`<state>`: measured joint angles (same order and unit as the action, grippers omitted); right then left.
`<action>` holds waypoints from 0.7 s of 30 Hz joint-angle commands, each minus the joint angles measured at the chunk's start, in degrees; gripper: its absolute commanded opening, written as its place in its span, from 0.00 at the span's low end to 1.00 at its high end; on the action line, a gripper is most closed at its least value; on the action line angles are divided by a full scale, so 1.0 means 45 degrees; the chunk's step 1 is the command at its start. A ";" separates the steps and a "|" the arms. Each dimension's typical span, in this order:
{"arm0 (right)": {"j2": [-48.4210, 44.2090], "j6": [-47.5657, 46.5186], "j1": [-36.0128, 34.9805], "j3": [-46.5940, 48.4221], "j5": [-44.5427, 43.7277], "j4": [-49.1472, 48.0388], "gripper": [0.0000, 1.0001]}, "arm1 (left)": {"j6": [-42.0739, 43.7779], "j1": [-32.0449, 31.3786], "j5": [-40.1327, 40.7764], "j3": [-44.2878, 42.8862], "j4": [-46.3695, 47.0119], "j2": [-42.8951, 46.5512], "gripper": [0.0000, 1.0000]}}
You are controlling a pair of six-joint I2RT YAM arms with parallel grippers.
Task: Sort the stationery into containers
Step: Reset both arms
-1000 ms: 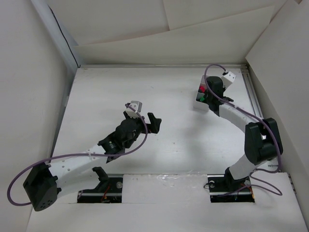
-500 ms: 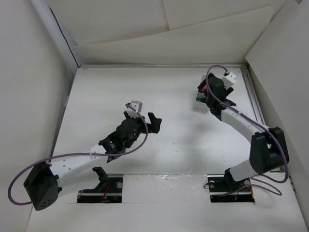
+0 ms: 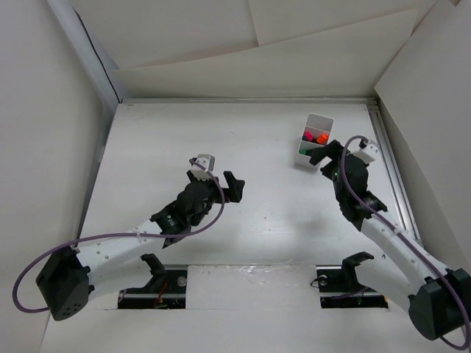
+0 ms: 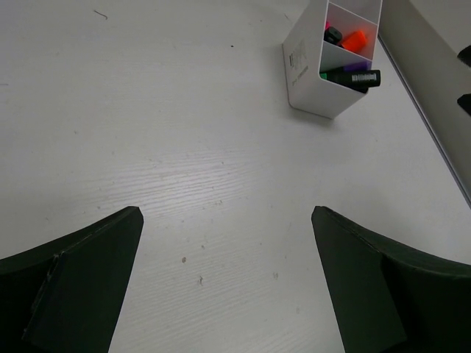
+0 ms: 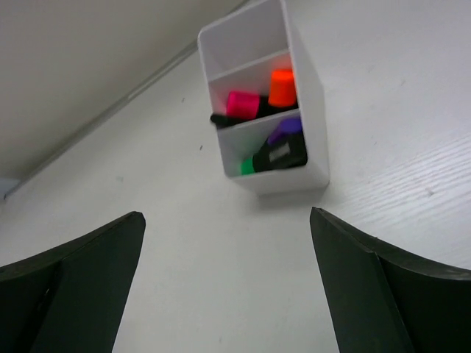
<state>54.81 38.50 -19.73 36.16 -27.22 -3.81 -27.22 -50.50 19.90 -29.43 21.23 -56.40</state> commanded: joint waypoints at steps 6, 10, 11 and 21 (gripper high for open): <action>-0.1690 -0.1271 -0.1823 -0.0751 0.5032 0.0143 1.00 | -0.0824 0.0070 0.1182 -0.0392 -0.0302 0.0540 1.00; -0.2062 -0.1407 -0.2762 -0.1298 0.3945 0.0144 1.00 | -0.1351 0.0070 0.1339 -0.0530 -0.0851 0.0775 1.00; -0.2217 -0.1407 -0.2765 -0.1491 0.3747 0.0144 1.00 | -0.1353 0.0070 0.1185 -0.0646 -0.1180 0.0776 1.00; -0.2335 -0.1290 -0.3291 -0.1825 0.2885 0.0163 1.00 | -0.1646 0.0070 -0.0241 -0.0356 -0.0931 0.1577 1.00</action>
<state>45.01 33.50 -33.50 28.01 -12.05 -1.74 -34.46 -50.46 21.91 -30.11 14.33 -50.87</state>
